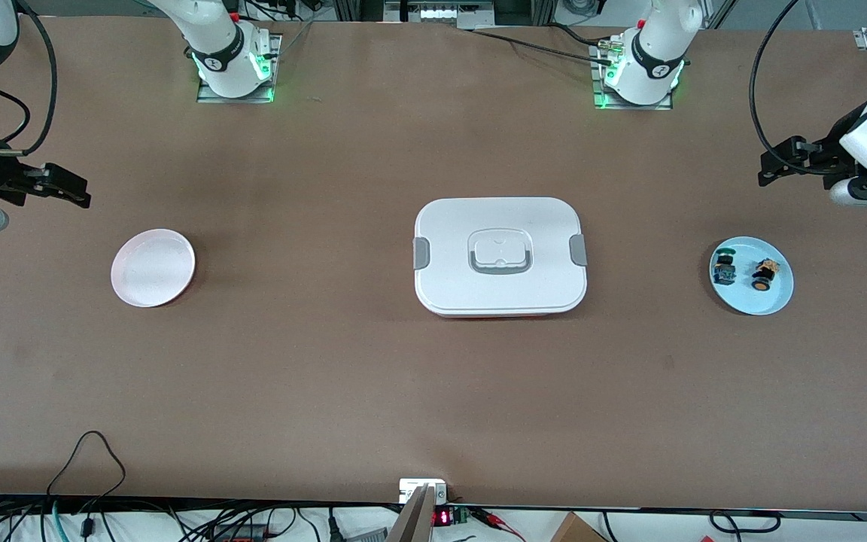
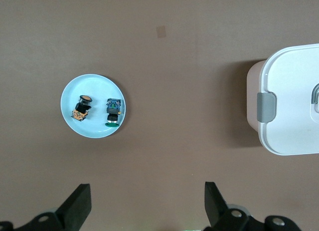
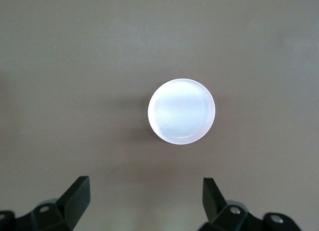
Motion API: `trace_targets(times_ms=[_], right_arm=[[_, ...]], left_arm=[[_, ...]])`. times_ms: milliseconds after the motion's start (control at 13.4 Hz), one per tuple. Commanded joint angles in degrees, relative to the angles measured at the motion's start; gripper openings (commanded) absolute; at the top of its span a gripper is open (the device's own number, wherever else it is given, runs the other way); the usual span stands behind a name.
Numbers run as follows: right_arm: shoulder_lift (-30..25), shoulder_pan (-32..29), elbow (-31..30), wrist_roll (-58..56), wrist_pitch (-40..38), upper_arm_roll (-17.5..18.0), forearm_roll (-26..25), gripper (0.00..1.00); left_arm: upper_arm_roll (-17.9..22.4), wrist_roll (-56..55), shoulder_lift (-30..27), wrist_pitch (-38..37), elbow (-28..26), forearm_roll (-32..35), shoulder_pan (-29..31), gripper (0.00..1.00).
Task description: Transfer orange switch to right arm and place
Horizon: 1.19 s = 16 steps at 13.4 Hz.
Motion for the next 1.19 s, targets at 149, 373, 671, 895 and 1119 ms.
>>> trace_targets(times_ms=[149, 373, 671, 895, 1119], right_arm=[[-0.5, -0.2, 0.3, -0.4, -0.8, 0.1, 0.5, 1.0], [-0.5, -0.2, 0.3, -0.1, -0.8, 0.0, 0.7, 1.0], [-0.6, -0.1, 0.3, 0.6, -0.7, 0.3, 0.3, 1.0], [-1.0, -0.2, 0.2, 0.7, -0.9, -0.2, 0.4, 1.0], [-1.7, -0.1, -0.7, 0.9, -0.1, -0.1, 0.1, 1.0]], left_arm=[[1.3, 0.5, -0.2, 0.0, -0.2, -0.8, -0.6, 1.0], [1.4, 1.2, 0.4, 0.0, -0.3, -0.6, -0.6, 1.0], [1.3, 2.9, 0.6, -2.4, -0.7, -0.9, 0.0, 1.0], [1.3, 7.1, 3.0, -4.3, -0.8, -0.3, 0.4, 1.0], [1.1, 7.7, 5.9, -4.0, -0.4, 1.3, 1.5, 1.0]])
